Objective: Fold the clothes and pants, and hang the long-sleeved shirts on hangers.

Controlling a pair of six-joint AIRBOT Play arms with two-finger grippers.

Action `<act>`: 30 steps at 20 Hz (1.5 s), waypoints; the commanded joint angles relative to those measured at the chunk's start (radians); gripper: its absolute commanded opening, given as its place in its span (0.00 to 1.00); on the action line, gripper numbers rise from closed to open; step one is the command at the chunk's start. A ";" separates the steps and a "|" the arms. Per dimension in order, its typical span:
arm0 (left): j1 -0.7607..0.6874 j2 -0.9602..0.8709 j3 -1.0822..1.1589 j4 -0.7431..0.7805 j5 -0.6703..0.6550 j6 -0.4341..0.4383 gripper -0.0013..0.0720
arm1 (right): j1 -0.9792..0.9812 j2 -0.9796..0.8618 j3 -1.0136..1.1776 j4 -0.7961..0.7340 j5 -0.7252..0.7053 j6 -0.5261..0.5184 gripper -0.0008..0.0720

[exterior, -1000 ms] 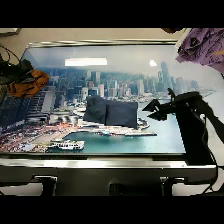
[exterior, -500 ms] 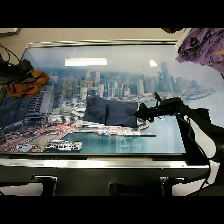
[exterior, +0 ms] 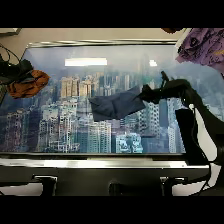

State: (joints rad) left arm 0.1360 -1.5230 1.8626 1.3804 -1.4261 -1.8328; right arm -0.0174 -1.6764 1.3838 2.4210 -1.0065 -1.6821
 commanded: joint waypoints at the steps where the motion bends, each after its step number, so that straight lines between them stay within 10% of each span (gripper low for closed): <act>1: 0.000 0.000 0.000 0.000 0.000 0.000 0.04 | 0.001 0.003 0.208 -0.268 0.008 0.250 0.05; 15: 0.000 0.000 0.000 0.000 -0.035 0.000 0.04 | -0.409 0.036 0.514 -0.351 -0.124 0.505 0.05; 30: 0.000 0.001 0.000 0.000 -0.078 0.000 0.04 | -0.492 0.203 0.514 -0.774 -0.364 0.894 0.05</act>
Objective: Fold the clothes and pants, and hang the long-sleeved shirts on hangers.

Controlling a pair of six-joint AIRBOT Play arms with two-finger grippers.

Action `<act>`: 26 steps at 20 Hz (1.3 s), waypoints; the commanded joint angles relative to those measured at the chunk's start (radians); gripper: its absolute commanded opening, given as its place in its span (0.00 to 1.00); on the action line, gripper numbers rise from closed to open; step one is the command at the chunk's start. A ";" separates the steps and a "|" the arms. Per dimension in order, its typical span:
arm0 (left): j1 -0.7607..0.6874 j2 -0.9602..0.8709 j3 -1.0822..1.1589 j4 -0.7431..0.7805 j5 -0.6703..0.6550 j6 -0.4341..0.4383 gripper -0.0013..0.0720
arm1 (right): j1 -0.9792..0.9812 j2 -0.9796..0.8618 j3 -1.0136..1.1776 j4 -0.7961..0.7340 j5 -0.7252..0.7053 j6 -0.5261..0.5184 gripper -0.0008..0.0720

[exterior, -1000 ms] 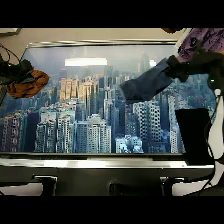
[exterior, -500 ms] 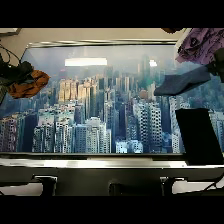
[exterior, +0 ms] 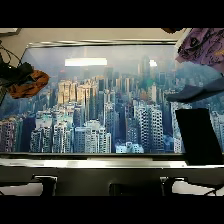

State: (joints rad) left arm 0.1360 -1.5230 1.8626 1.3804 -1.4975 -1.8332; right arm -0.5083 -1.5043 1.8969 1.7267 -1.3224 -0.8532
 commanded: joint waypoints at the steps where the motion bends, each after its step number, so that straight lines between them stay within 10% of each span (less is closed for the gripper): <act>1: 0.000 0.001 0.000 0.000 -0.007 0.000 0.04 | -0.002 0.039 0.001 -0.092 -0.066 0.069 0.05; 15: 0.000 0.000 0.000 0.000 -0.007 0.000 0.04 | 0.054 0.112 -0.058 -0.280 -0.434 0.004 0.05; 26: 0.000 0.000 0.000 0.000 -0.027 0.001 0.04 | 0.114 0.324 -0.667 -0.496 -0.319 0.027 0.05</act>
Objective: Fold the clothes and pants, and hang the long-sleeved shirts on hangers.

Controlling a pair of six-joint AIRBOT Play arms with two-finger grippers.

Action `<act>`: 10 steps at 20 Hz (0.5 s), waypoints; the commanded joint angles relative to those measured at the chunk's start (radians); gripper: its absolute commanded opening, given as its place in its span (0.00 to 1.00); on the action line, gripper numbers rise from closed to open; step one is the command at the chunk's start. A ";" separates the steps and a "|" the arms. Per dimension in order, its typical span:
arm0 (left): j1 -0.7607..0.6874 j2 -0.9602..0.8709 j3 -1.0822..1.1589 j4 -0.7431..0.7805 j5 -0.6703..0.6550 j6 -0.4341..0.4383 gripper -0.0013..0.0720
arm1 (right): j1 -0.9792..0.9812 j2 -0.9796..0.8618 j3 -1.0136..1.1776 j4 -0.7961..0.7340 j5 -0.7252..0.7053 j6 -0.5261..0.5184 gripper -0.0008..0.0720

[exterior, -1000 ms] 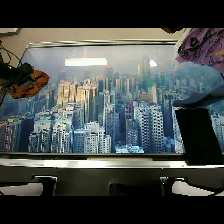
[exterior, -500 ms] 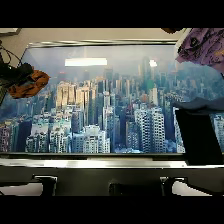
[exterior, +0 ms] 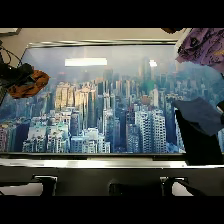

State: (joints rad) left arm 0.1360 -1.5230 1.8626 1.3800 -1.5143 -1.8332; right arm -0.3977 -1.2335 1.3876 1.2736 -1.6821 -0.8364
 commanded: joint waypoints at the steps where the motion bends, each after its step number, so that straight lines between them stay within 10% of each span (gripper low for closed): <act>1: 0.000 0.000 0.000 0.000 -0.016 0.001 0.04 | 0.003 0.066 -0.203 -0.056 0.050 0.017 0.05; 10: 0.000 0.000 0.000 0.000 -0.039 0.000 0.04 | 0.003 0.095 -0.443 -0.090 0.079 0.048 0.05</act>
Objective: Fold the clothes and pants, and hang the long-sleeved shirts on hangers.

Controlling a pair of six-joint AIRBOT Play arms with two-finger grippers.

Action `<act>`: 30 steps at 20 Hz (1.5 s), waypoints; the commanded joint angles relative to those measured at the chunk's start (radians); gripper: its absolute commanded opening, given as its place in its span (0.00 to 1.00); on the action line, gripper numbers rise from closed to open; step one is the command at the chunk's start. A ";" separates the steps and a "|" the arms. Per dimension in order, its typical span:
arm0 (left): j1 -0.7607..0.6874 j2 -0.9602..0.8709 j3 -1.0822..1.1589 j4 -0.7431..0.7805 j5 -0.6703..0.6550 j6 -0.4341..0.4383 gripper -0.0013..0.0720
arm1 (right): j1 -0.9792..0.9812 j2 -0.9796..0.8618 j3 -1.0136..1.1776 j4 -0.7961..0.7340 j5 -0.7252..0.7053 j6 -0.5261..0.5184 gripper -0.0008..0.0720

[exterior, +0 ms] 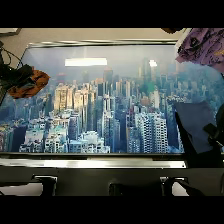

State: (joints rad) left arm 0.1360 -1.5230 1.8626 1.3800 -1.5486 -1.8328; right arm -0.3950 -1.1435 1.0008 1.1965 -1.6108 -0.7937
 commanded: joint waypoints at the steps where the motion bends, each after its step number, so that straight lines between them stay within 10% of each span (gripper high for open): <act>1: 0.000 0.000 0.000 0.000 -0.005 0.000 0.04 | 0.001 0.005 -0.067 -0.013 0.006 0.005 0.05; 17: 0.000 0.000 0.000 0.000 -0.005 0.000 0.04 | 0.001 0.005 -0.106 -0.055 -0.063 0.004 0.07; 21: 0.000 0.000 0.000 0.000 -0.005 0.000 0.04 | 0.001 0.005 -0.105 -0.105 -0.074 -0.034 0.18; 25: 0.000 0.000 0.000 0.000 -0.006 0.000 0.04 | 0.001 0.005 -0.062 -0.101 -0.003 -0.119 0.51; 28: 0.000 0.006 0.000 0.000 -0.013 0.002 0.04 | 0.002 0.005 0.068 0.080 0.158 -0.240 0.47; 30: 0.000 0.022 0.000 0.000 -0.014 0.032 0.04 | 0.002 0.006 0.165 0.322 0.320 -0.354 0.27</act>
State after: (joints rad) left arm 0.1360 -1.5143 1.8626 1.3800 -1.5593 -1.8263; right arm -0.3943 -1.1389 1.0561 1.2568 -1.4960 -0.9989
